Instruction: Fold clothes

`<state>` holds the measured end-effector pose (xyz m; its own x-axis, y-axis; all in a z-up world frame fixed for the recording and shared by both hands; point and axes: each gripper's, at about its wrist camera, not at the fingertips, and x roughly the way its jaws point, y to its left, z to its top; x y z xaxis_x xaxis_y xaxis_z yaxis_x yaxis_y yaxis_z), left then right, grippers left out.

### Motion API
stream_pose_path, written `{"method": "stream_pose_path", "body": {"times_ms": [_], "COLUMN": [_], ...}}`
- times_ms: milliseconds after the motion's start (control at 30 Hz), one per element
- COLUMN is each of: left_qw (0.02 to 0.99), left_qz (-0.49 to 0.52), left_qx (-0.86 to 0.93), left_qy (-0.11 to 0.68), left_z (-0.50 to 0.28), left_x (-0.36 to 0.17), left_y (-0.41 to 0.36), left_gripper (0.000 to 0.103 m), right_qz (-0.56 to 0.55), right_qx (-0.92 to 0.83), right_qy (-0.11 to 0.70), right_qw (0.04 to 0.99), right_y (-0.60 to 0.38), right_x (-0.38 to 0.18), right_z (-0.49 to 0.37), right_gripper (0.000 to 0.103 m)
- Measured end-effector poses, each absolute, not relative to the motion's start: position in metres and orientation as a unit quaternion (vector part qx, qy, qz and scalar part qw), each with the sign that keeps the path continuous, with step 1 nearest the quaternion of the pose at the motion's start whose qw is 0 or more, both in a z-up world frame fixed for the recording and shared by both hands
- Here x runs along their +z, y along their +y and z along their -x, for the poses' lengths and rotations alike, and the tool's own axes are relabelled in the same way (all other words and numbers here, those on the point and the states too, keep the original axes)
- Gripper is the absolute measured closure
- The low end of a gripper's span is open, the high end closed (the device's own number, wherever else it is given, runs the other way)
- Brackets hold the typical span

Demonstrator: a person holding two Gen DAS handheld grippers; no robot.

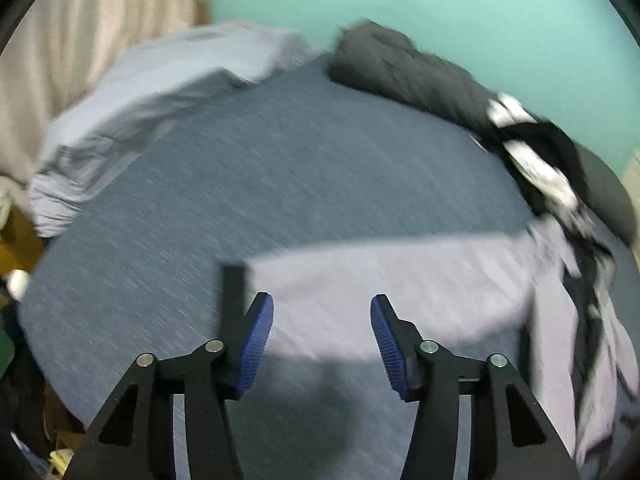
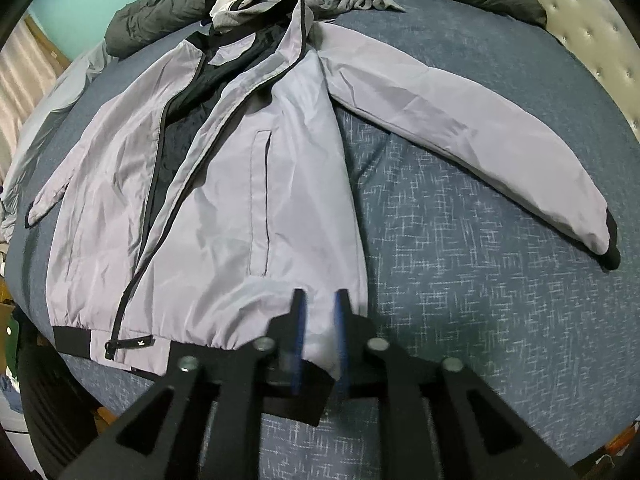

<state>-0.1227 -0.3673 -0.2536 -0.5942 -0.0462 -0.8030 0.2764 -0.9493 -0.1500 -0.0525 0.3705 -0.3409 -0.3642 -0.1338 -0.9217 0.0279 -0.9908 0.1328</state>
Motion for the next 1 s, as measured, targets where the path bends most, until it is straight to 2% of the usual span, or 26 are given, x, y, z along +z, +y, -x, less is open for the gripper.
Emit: {"method": "stream_pose_path", "body": {"times_ms": [133,233,367,667,867,900,933,967,1000], "left_qw": [0.003,-0.061,-0.118,-0.172,-0.190,-0.193,-0.196,-0.203,-0.207], "left_qz": [-0.481,-0.518,-0.555,-0.609,-0.629,-0.629,-0.629,-0.629,-0.629], "left_qx": [-0.865,-0.838,-0.806,-0.761,-0.736,-0.736,-0.736,-0.735,-0.734], "left_qy": [0.141,0.164,0.170,0.143,0.164,0.160,0.154,0.153,0.154], "left_z": [0.110,0.095,0.073,0.038,0.025,0.023,0.021,0.019,0.018], "left_x": [-0.279,-0.307,-0.339,-0.379,-0.399,-0.401,-0.402,-0.404,-0.405], "left_y": [-0.309,-0.253,-0.190,-0.098,-0.080,-0.076,-0.072,-0.068,-0.066], "left_gripper": [0.043,0.042,0.042,0.042,0.042,0.042,0.043,0.053,0.069], "right_qz": [-0.566,-0.576,-0.590,-0.586,-0.597,-0.598,-0.598,-0.600,-0.600], "right_qx": [-0.820,-0.812,-0.800,-0.789,-0.781,-0.779,-0.778,-0.778,-0.778], "right_qy": [-0.053,-0.066,-0.090,-0.167,-0.157,-0.161,-0.164,-0.162,-0.161], "right_qw": [0.062,0.068,0.068,0.081,0.091,0.094,0.097,0.096,0.097], "right_y": [0.367,0.369,0.379,0.390,0.379,0.378,0.378,0.377,0.377], "right_x": [-0.343,-0.348,-0.361,-0.376,-0.384,-0.385,-0.385,-0.385,-0.385], "right_z": [0.049,0.046,0.039,0.028,0.029,0.028,0.027,0.025,0.024], "right_gripper": [0.065,0.062,0.053,0.051,0.052,0.052,0.060,0.067,0.070]}}
